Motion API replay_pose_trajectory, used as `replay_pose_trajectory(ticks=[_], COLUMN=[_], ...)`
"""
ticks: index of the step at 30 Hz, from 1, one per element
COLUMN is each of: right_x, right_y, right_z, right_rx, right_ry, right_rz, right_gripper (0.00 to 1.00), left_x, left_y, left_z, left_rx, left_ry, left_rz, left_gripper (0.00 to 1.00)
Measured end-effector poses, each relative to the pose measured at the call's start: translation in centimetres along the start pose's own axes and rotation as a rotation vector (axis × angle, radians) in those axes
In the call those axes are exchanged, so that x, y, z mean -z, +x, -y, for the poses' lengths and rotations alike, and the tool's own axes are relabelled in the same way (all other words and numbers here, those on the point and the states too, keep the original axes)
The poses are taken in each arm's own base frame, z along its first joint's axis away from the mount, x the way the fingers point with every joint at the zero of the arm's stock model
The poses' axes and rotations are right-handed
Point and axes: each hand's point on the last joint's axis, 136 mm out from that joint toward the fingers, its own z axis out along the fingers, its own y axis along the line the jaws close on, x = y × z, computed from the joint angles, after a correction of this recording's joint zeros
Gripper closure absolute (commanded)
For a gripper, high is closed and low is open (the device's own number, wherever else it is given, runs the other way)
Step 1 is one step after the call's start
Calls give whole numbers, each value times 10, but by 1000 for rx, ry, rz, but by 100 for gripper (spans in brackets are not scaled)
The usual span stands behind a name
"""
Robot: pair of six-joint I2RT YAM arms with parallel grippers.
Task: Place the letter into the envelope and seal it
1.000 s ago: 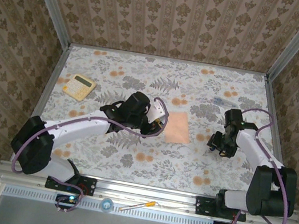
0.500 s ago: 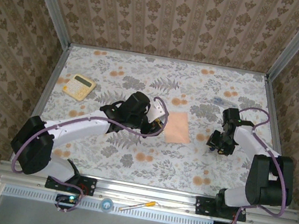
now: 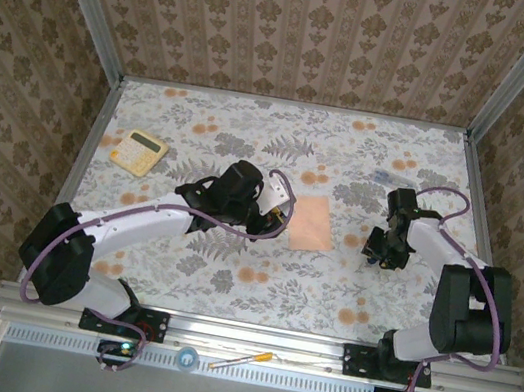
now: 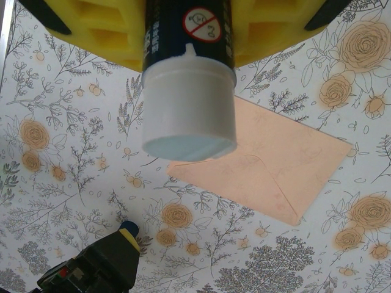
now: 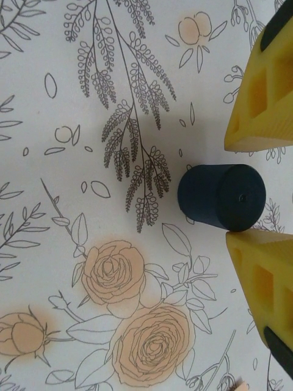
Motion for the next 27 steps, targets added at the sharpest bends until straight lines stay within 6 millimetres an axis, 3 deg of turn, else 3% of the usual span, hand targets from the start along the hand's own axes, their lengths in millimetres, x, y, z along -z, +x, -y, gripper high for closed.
replay_pose_trajectory(ticks=[27], right_x=[-1], right_y=[-6], right_z=[-4], right_rx=[6], right_ry=[-5], right_rz=[7], right_gripper=[75], left_x=[0], left_y=[2], left_z=[0], left_rx=[3], left_ry=[2], left_rz=[-8], left_gripper=[100])
